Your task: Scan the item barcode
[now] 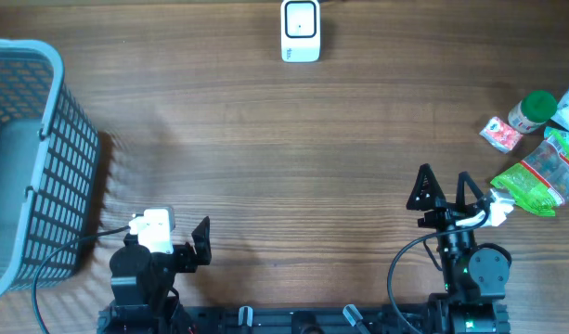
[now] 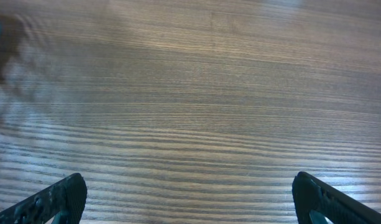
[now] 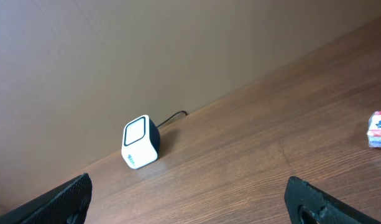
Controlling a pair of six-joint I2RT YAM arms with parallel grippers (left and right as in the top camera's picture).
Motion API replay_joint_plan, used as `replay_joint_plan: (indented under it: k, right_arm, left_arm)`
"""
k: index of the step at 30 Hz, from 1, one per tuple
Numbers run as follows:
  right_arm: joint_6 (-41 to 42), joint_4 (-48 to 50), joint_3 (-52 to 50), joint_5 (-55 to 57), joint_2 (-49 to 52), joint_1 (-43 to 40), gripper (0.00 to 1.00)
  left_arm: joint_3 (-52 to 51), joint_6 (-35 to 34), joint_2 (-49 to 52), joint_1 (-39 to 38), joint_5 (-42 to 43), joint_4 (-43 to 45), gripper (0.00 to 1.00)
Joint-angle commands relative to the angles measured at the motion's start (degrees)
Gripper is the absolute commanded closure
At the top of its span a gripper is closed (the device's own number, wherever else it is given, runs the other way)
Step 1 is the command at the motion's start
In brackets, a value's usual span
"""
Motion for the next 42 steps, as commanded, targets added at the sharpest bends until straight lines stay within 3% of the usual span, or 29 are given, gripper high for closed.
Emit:
replay_joint_plan:
  k: [1,7,9,12,16,28,31,42]
  right_arm:
    - [0.4,0.3,-0.1,1.1,-0.7,0.3,0.00]
    - [0.4,0.3,-0.1,1.1,-0.7,0.3,0.00]
    - [0.4,0.3,-0.1,1.1,-0.7,0.3,0.00]
    - [0.4,0.3,-0.1,1.1,-0.7,0.3,0.00]
    - [0.4,0.3,-0.1,1.1,-0.7,0.3,0.00]
    - [0.4,0.3,-0.1,1.1,-0.7,0.3,0.00]
    - [0.4,0.3,-0.1,1.1,-0.7,0.3,0.00]
    - [0.4,0.3,-0.1,1.1,-0.7,0.3,0.00]
  left_arm:
    - [-0.1,0.1,-0.2,0.2,-0.1,0.2,0.00]
    - [-0.1,0.5,-0.2,0.2,-1.2,0.1,0.00]
    - [-0.1,0.5,-0.2,0.0,-0.4,6.6,0.00]
    - [-0.8,0.5,-0.2,-0.7,0.3,24.7,0.00]
    - [-4.3,0.5,-0.2,-0.9,-0.1,35.0,0.00]
    - [-10.1,0.5,-0.3,-1.1,-4.2,37.0,0.00]
    - [-12.2,0.5,-0.3,-1.3,-6.4,41.9,0.00]
    - [-12.4,-1.6,-0.3,-1.2,-4.6,42.1,0.00]
